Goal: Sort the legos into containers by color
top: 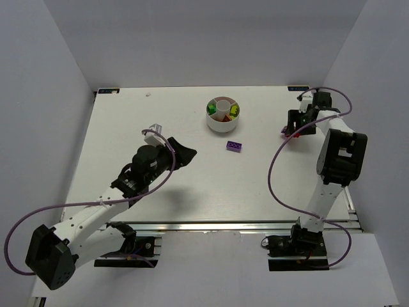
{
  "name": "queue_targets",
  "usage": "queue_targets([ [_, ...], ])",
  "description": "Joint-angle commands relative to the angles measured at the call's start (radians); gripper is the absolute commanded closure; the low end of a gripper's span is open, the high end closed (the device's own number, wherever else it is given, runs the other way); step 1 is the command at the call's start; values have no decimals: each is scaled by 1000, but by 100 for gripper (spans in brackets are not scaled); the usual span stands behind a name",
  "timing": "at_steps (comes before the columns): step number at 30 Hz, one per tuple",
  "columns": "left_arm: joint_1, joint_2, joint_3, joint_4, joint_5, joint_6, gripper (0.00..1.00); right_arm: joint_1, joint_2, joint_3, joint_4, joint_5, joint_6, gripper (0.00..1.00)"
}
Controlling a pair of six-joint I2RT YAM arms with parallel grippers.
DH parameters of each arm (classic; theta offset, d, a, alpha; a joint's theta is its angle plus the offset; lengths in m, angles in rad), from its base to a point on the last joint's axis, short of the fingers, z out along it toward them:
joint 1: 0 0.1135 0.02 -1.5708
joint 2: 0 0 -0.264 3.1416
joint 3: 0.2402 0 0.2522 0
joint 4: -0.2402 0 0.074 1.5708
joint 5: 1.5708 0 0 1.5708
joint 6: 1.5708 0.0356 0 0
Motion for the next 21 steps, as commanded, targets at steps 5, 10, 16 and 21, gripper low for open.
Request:
queue_targets([
  [5, -1, 115, 67, 198, 208, -12, 28, 4, -328, -215, -41, -512, -303, 92],
  [10, -2, 204, 93, 271, 298, -31, 28, 63, -471, -287, -227, -729, -650, 95],
  [16, -5, 290, 141, 367, 372, -61, 26, 215, -642, -406, -265, -749, -850, 95],
  [21, -10, 349, 176, 392, 443, -70, 25, 341, -704, -426, -209, -688, -804, 97],
])
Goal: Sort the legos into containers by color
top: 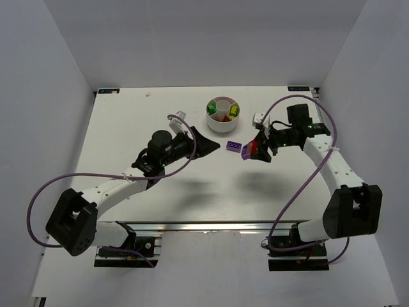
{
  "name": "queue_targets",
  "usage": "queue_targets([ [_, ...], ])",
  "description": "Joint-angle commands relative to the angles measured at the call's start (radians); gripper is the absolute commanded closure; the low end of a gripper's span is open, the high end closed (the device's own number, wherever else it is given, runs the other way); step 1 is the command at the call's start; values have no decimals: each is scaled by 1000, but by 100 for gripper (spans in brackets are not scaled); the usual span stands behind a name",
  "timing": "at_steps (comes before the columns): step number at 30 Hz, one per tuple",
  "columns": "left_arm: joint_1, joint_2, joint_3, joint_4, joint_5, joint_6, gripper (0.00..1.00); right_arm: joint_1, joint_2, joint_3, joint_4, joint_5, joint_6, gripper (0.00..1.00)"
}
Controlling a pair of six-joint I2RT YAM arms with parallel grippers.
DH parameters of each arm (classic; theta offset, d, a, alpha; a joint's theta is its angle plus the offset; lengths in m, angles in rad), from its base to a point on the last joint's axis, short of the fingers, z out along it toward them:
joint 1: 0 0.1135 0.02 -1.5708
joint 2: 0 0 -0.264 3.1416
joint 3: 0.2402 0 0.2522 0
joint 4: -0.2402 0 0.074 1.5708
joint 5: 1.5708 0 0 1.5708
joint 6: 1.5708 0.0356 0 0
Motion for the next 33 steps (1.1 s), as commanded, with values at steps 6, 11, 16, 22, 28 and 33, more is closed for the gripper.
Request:
queue_targets([
  [6, -30, 40, 39, 78, 115, -22, 25, 202, -45, 6, 120, 78, 90, 98],
  [11, -39, 34, 28, 81, 110, -24, 26, 300, -43, 21, 166, 130, 164, 98],
  [16, -46, 49, 30, 78, 113, -24, 27, 360, -36, 29, 182, 156, 187, 98],
  [22, -60, 68, 47, 34, 103, -5, 31, 384, -34, 38, 208, 168, 219, 99],
  [28, -65, 71, 56, -18, 80, 25, 34, 386, -42, 39, 212, 174, 227, 99],
  [33, -66, 84, 59, -18, 83, 22, 37, 389, -49, 38, 220, 174, 236, 99],
])
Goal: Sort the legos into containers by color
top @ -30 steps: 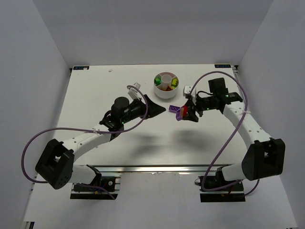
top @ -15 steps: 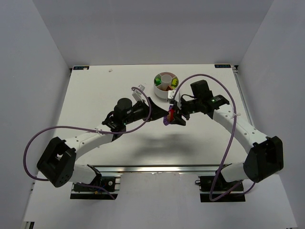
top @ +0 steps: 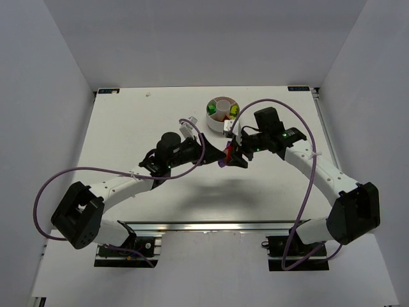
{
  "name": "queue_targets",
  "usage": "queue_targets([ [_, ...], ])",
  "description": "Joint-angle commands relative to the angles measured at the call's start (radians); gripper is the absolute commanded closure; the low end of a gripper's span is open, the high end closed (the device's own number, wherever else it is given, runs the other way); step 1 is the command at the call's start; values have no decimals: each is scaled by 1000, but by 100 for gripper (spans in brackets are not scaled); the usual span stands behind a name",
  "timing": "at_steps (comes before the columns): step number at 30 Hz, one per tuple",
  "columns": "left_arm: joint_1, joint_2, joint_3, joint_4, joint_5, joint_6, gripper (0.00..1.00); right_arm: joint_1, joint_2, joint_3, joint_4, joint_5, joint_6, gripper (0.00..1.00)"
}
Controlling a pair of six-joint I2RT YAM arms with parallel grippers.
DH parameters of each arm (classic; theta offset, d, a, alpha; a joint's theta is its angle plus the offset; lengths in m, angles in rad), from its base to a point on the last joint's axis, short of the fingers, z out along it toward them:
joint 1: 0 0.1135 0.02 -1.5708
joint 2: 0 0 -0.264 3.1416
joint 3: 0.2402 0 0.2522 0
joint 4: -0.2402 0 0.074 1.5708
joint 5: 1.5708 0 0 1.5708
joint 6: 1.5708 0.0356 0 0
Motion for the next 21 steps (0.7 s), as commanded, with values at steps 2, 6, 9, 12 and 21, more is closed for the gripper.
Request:
queue_targets([
  [2, -10, 14, 37, -23, 3, 18, 37, 7, -21, 37, 52, -11, 12, 99],
  [6, -10, 20, 39, -19, 3, 18, 37, 9, -27, 34, 54, -16, 14, 99],
  [9, -10, 27, 42, -16, 8, 18, 39, 11, -29, 31, 57, -19, 17, 99],
  [12, -10, 37, 45, -6, 23, 13, 48, 12, -29, 28, 58, -22, 20, 99],
  [21, -10, 34, 36, 35, 42, 4, 76, 14, -35, 5, 66, -10, 22, 100],
])
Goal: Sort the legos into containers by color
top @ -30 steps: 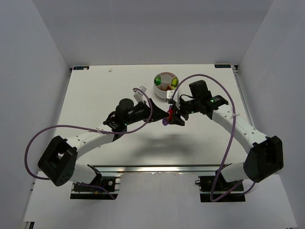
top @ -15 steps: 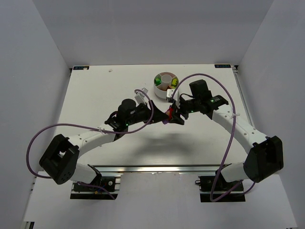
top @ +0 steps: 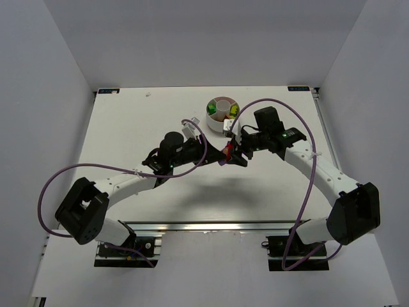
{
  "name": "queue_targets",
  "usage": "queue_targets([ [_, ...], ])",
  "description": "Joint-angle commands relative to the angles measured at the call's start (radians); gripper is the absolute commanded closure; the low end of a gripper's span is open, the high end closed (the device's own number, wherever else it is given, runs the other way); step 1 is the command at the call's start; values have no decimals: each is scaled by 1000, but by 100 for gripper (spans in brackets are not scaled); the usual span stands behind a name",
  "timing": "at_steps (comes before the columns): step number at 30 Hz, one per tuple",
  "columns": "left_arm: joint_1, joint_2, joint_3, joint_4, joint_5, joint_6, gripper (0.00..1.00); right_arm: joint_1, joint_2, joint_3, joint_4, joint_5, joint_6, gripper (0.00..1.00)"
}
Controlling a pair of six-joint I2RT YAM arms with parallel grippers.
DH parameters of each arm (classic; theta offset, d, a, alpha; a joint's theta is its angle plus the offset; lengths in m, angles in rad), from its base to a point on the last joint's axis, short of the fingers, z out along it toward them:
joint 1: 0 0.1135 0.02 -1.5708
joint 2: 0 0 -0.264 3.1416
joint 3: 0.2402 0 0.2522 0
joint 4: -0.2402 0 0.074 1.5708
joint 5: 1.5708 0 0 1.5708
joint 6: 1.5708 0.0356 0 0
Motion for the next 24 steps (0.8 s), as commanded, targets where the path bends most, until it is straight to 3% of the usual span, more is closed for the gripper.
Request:
queue_targets([
  [1, -6, -20, 22, 33, 22, 27, 79, 8, -34, -11, 40, -30, 15, 100],
  [8, 55, -120, -20, -7, -40, 47, 95, -19, -74, -106, 46, 10, -19, 100],
  [17, 178, -203, -74, -28, -11, 27, 98, -79, -103, -186, 53, 20, -28, 100],
  [24, 206, -132, 43, -174, -25, 91, 98, -157, -82, -174, 99, 37, 97, 100],
])
